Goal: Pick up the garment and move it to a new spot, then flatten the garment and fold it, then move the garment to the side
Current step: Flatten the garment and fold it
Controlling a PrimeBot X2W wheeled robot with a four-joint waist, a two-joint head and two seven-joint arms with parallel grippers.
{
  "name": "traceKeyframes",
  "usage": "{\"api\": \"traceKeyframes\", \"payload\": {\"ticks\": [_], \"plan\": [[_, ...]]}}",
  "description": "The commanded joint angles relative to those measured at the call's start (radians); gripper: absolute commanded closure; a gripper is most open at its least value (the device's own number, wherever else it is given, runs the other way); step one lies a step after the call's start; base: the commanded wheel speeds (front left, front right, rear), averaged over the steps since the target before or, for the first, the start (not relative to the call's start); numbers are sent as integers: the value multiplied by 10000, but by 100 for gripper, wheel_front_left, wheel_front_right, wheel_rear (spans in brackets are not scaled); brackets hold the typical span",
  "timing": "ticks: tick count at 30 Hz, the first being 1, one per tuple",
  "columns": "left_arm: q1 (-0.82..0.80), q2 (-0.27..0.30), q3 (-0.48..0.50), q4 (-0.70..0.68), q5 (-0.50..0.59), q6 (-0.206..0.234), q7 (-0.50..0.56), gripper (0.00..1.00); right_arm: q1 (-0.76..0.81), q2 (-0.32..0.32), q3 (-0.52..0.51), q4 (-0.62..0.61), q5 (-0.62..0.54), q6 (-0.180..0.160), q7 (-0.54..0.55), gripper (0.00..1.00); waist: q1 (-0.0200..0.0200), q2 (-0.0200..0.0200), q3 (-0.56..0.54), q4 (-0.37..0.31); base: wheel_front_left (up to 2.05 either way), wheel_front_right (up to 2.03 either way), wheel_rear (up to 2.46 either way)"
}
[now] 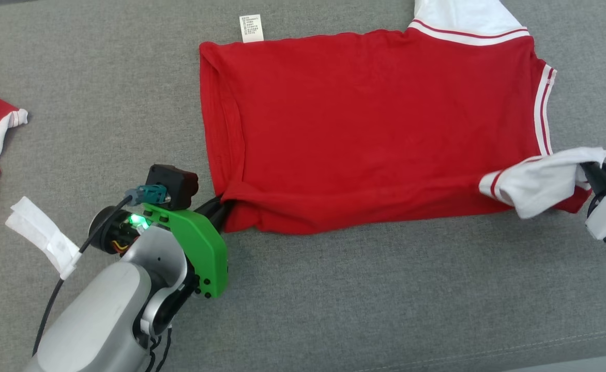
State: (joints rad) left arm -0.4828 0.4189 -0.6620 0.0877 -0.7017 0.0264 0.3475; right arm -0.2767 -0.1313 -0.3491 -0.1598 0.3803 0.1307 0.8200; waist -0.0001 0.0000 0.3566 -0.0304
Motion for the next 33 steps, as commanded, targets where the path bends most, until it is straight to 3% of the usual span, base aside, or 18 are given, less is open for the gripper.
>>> {"api": "traceKeyframes", "payload": {"ticks": [1,2,3,4,5,11,19,33], "plan": [[-199,-53,16,186,35,-14,-5,100,-247,3,-104,224,-169,-1,-203,0,1,0,154,44,0,0,0],[-264,-107,30,299,-3,-2,-19,100,-356,25,-130,347,-280,-1,-327,0,1,0,175,54,0,0,0],[-321,-132,63,424,-25,12,-76,64,-513,52,-141,468,-380,-1,-534,0,1,0,196,62,0,0,0],[-356,-144,131,541,-18,62,-156,9,-687,49,-157,543,-433,-1,-843,0,1,0,211,75,0,0,0],[-348,-176,230,665,-64,155,-267,0,-766,82,-275,663,-512,-1,-1152,0,1,0,203,86,0,0,0],[535,-195,484,293,-471,251,-774,0,-96,17,-122,588,-143,-1,-1836,0,1,0,-47,51,0,0,0],[1743,4,613,-1155,-1025,456,-853,0,1469,-788,170,212,-293,-1,-1738,0,1,0,203,-96,0,0,0],[1159,-111,450,-400,-860,291,-829,0,646,-935,1147,1641,-868,-1,-2071,0,1,0,836,-46,0,0,0]]}}
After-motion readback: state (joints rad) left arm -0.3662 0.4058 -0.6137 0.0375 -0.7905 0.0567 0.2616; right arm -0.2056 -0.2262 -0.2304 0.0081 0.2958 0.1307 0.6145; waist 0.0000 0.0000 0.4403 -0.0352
